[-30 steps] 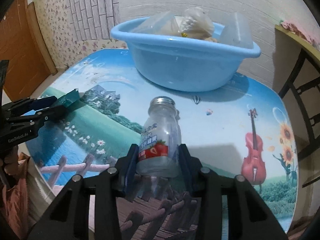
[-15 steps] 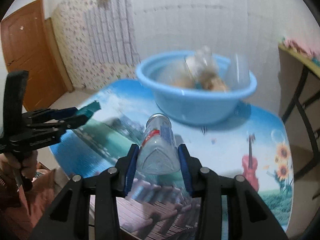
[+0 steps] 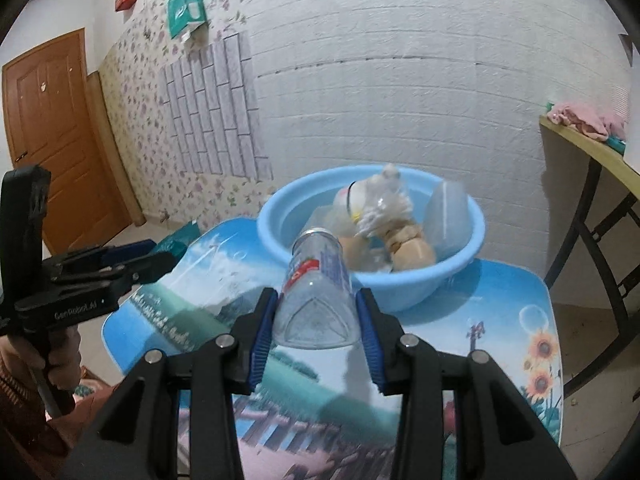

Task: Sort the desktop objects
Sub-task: 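Lift the green packet with the left tool while the right tool lifts the bottle, then open the left tool over the basin while the right tool releases the bottle into it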

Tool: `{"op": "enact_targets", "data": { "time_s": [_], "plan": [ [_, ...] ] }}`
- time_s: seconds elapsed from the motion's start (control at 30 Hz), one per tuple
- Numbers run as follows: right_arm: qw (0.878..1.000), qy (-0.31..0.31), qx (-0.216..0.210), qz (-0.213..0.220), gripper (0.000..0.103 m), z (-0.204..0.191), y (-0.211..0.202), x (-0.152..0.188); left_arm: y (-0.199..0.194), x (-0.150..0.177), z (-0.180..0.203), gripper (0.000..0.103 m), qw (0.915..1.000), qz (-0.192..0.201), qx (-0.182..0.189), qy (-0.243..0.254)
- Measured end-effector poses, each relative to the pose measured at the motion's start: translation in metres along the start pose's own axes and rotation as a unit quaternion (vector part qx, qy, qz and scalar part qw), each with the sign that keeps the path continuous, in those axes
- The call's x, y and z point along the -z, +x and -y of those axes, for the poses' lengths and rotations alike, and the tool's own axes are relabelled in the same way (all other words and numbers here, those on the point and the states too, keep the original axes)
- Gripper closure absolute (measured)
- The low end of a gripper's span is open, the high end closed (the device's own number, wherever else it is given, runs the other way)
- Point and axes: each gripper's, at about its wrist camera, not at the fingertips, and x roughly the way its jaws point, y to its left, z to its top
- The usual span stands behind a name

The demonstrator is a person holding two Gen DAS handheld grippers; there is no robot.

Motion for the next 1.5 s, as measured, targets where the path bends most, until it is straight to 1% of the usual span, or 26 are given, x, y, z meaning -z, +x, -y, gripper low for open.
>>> {"op": "enact_targets", "data": {
  "time_s": [0.13,0.33,0.57,0.83,0.97,1.03,1.07,1.1,1.27,1.33,1.37,1.4,1.43,1.5],
  "plan": [
    [1.0,0.011,0.001,0.002,0.064,0.01,0.004,-0.005,0.012,-0.015,0.009,0.058,1.0,0.003,0.006,0.006],
    [1.0,0.012,0.004,0.004,0.064,0.026,0.016,-0.016,0.041,-0.04,0.026,0.058,0.9997,0.005,0.012,0.022],
    [1.0,0.021,-0.005,0.006,0.064,0.043,0.038,-0.03,0.085,-0.067,0.042,0.058,0.9991,-0.004,0.017,0.038],
    [1.0,0.017,-0.019,0.01,0.064,0.051,0.067,-0.044,0.125,-0.079,0.04,0.057,0.9987,-0.024,0.007,0.044],
    [0.999,0.019,-0.023,-0.018,0.064,0.052,0.085,-0.04,0.137,-0.074,0.039,0.056,0.9984,-0.038,0.001,0.041],
    [0.999,0.022,-0.023,-0.031,0.064,0.054,0.092,-0.035,0.138,-0.072,0.039,0.052,0.9983,-0.041,0.005,0.041],
    [0.999,0.023,-0.021,-0.034,0.064,0.054,0.094,-0.033,0.138,-0.07,0.038,0.051,0.9983,-0.041,0.0,0.041],
    [0.999,0.025,-0.02,-0.037,0.063,0.055,0.095,-0.031,0.137,-0.069,0.038,0.05,0.9983,-0.038,0.0,0.043],
    [0.999,0.024,-0.009,-0.032,0.063,0.053,0.09,-0.027,0.129,-0.065,0.041,0.046,0.9983,-0.03,0.002,0.05],
    [0.999,0.021,-0.004,-0.033,0.062,0.051,0.088,-0.026,0.125,-0.063,0.042,0.042,0.9981,-0.028,0.003,0.054],
    [0.999,0.02,-0.005,-0.034,0.061,0.05,0.086,-0.026,0.121,-0.062,0.043,0.036,0.9981,-0.027,0.007,0.056],
    [0.999,0.02,-0.002,-0.034,0.059,0.049,0.084,-0.026,0.119,-0.061,0.044,0.029,0.9981,-0.027,0.003,0.056],
    [0.999,0.02,0.002,-0.035,0.058,0.048,0.081,-0.024,0.117,-0.059,0.044,0.026,0.998,-0.03,-0.004,0.055],
    [0.999,0.026,0.0,-0.033,0.056,0.048,0.075,-0.02,0.114,-0.056,0.043,0.025,0.9981,-0.036,0.002,0.051]
  ]
}}
